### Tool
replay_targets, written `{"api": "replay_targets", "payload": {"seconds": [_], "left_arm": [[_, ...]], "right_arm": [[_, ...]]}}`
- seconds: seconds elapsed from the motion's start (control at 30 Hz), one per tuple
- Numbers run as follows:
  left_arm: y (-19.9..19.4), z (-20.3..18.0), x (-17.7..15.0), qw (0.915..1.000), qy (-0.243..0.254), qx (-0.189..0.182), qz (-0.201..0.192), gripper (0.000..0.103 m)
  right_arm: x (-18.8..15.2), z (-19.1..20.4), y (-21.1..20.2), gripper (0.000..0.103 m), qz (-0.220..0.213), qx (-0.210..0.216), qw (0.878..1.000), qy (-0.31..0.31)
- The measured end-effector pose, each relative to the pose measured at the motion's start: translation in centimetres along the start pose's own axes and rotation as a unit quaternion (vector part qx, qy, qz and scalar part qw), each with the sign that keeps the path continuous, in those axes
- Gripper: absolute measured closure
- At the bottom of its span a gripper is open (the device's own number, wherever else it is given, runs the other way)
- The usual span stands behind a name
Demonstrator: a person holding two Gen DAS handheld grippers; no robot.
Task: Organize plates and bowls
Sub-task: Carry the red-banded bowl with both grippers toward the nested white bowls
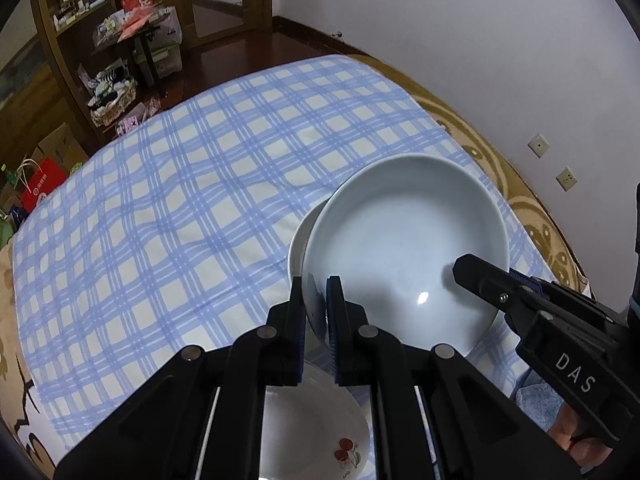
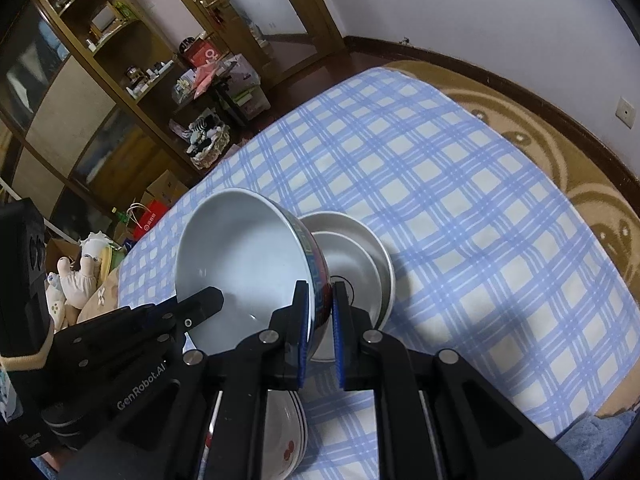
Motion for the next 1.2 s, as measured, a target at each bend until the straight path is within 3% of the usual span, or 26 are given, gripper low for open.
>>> {"api": "replay_targets", "payload": {"seconds": [1.2], "left_arm": [[4.8,0.4,-0.6,0.9991,-0.007,-0.002,0.041,0.092]], "right_arm": [[-1.0,-1.3,4.0,0.091,0.016,-0.036,0.999,0.004]]}}
Point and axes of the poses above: each gripper's, at about its wrist camera, not at the fingertips, and y roughly the way its jaws point, z to its left, x to its top, the point moved 2 cm from there along y, roughly the way its jaws point, and after that the axes turned 14 degrees about y, right-handed, at the moved point
